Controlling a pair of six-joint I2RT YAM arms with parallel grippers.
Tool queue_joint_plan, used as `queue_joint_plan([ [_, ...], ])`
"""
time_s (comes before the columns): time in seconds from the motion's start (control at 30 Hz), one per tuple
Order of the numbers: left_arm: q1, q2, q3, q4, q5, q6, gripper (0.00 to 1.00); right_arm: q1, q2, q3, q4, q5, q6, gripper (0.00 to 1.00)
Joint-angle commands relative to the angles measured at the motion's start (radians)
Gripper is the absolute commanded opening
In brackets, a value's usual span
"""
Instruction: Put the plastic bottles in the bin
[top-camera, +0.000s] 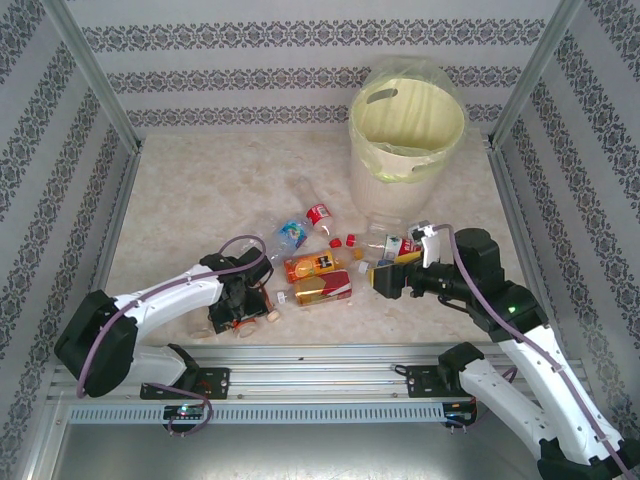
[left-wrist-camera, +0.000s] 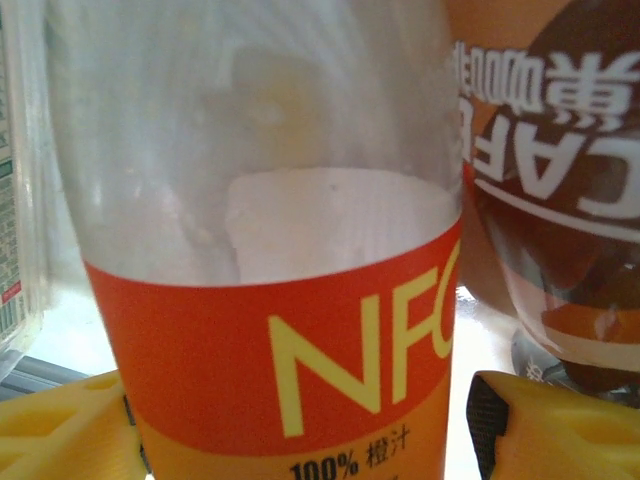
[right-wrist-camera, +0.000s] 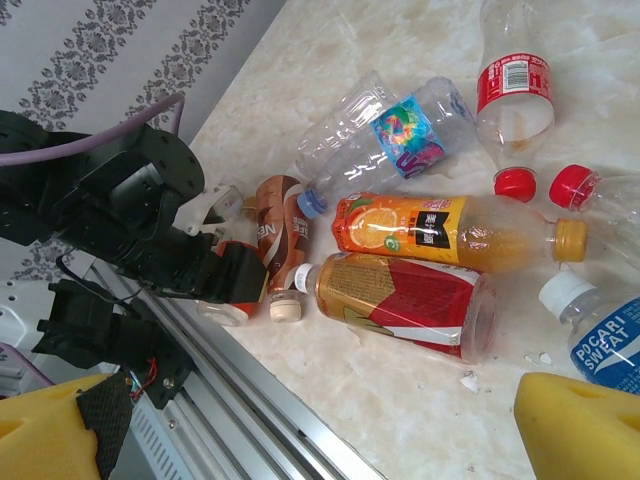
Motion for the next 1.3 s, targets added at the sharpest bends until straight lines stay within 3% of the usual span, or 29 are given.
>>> queue_joint_plan([
  [0.0, -0.011, 0.000, -0.008, 0.007, 0.002, -0.006, 0.76, 0.008, -0.008, -0.016, -0.006, 0.012, 0.004, 0.98],
  [0.27, -0.012, -0.070, 0.006, -0.021, -0.014, 0.007, 0.63, 0.008, -0.006, -0.015, 0.018, 0.000, 0.010, 0.98],
  [0.67, 0.015, -0.147, 0.247, -0.291, -0.185, 0.116, 0.55, 0.008, -0.047, 0.037, 0.035, 0.020, 0.017, 0.98],
  [0.97, 0.036, -0.074, 0.576, -0.239, -0.220, 0.452, 0.51, 0.008, -0.118, 0.063, 0.041, 0.129, 0.011, 0.98],
  [1.27, 0.036, 0.160, 0.963, -0.074, -0.049, 0.828, 0.48, 0.008, -0.199, 0.069, 0.093, 0.142, 0.000, 0.98],
])
